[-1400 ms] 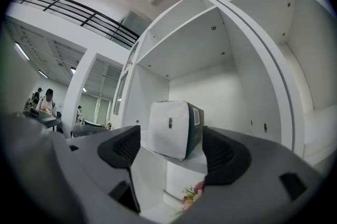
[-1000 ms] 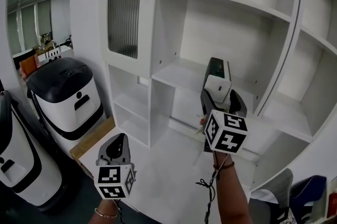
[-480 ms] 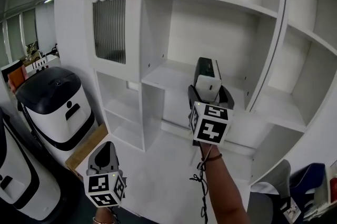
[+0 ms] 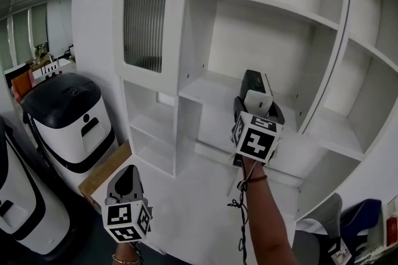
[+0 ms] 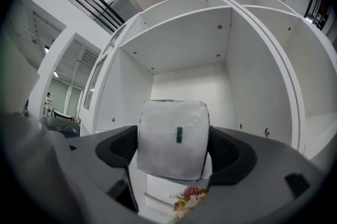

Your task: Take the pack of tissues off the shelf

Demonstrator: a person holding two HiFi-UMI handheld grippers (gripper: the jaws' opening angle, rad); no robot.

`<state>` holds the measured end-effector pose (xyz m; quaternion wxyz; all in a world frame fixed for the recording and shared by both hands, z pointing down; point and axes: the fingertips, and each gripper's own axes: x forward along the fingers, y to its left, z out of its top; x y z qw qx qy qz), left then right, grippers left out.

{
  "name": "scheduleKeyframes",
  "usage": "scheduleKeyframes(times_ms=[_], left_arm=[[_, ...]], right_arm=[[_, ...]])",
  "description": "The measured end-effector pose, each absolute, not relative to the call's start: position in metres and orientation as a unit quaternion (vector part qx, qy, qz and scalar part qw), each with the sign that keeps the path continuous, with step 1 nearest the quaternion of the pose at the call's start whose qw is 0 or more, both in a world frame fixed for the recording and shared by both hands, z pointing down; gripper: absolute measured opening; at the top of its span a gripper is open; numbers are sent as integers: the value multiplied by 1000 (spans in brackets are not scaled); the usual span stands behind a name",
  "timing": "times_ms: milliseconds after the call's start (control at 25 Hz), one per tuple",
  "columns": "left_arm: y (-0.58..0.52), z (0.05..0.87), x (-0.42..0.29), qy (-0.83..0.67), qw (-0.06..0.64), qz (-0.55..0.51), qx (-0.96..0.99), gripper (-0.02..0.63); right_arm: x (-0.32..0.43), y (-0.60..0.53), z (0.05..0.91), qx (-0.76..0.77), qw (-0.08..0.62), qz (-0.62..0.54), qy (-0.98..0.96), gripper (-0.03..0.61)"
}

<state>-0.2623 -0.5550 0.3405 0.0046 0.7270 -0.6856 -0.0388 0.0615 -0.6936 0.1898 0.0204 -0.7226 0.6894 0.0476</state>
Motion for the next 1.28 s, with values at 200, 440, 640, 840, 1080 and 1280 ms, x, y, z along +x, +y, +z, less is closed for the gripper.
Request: scheduleKeyframes(times_ms=[200,440,640,840,1080,1280], left_arm=[[-554,338,-264,-687,5,-43,725,18],[-553,331,-257,-686,-1,-44,726,18],[-550,329,-255,-690,-4,-46,722,18],[-548,328,-256,-696,0,-53,716,18],[-542,326,-242,-695,1,-53,717,18],[-533,316,-232,-696,-10,-56,715,18]], right_arm=[[62,-697,189,-728,22,44,684,397],[62,-696,189,-729,22,49,682,373],[64,-694,189,-728,26,49,684,349],[64,-693,187,-721,24,56,690,341],[65,-685,182,-706,32,66,704,334],[66,-668,171,-694,42,88,713,333]])
